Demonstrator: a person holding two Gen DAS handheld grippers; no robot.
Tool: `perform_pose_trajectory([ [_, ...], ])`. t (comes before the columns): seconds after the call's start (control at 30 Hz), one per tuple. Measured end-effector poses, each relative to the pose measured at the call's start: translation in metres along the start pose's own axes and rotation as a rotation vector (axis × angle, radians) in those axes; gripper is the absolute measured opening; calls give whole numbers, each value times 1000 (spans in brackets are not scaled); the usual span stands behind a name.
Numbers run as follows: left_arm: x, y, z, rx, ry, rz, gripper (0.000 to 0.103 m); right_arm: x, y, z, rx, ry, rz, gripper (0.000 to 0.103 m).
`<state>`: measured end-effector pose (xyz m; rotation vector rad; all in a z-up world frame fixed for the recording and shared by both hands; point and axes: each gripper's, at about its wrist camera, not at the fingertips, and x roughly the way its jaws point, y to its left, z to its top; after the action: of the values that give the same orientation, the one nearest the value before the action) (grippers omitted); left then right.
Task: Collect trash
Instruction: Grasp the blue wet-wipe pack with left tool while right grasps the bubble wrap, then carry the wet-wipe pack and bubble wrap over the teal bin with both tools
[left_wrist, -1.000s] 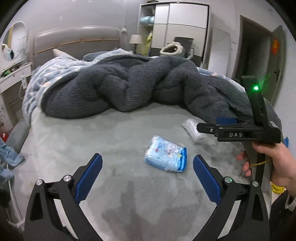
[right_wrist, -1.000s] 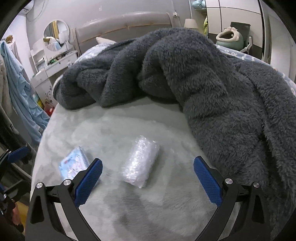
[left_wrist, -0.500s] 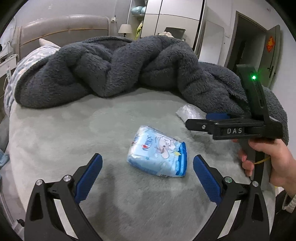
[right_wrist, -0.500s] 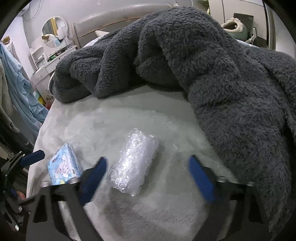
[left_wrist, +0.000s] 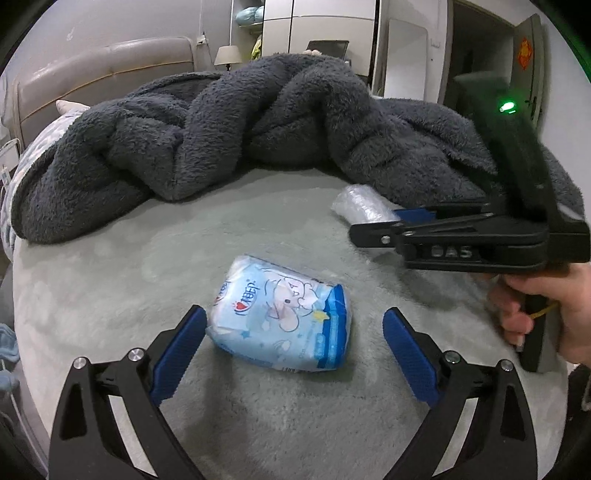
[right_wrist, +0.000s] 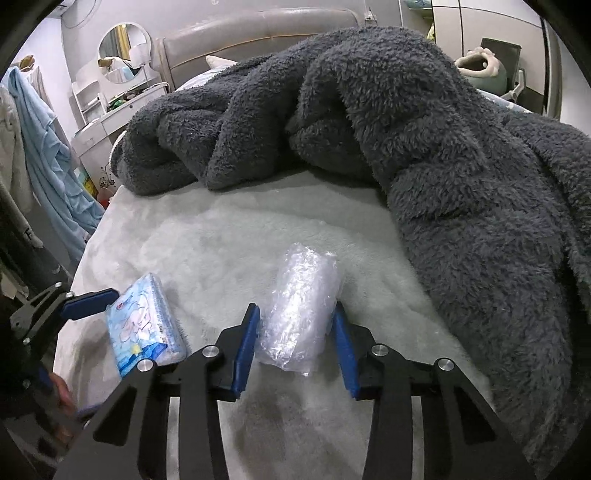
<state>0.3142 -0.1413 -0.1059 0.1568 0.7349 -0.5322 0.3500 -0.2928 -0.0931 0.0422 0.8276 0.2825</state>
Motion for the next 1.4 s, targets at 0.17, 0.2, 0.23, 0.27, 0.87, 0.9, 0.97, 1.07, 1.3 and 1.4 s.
perform_pose_trajectory([
  [0.17,9,0,1,-6,28,15,79,-12,-4,0,-3,-5,4,40],
  [0.2,9,-1,2,-7,29,17,79,-14,-3,0,-10,-5,3,40],
  [0.23,8,-1,4,-8,28,19,78,-16,-1,1,-22,-9,0,40],
  [0.27,7,-2,4,-10,27,22,78,-18,0,1,-30,-11,-4,40],
  [0.87,-63,18,-1,-241,-1,153,76,-73,30,-17,-1,-28,80,40],
  [0.9,-70,21,-4,-261,-3,160,76,-74,34,-18,-7,-27,82,40],
  [0.97,-79,23,-8,-275,-4,184,76,-77,50,-26,-38,-17,95,40],
  [1.07,-97,30,-18,-307,-4,230,75,-80,67,-34,-72,-4,113,40],
  [1.3,-134,42,-41,-385,-16,307,75,-96,95,-47,-104,6,139,40],
  [1.4,-147,43,-52,-412,-15,321,75,-109,105,-51,-110,-1,147,40],
])
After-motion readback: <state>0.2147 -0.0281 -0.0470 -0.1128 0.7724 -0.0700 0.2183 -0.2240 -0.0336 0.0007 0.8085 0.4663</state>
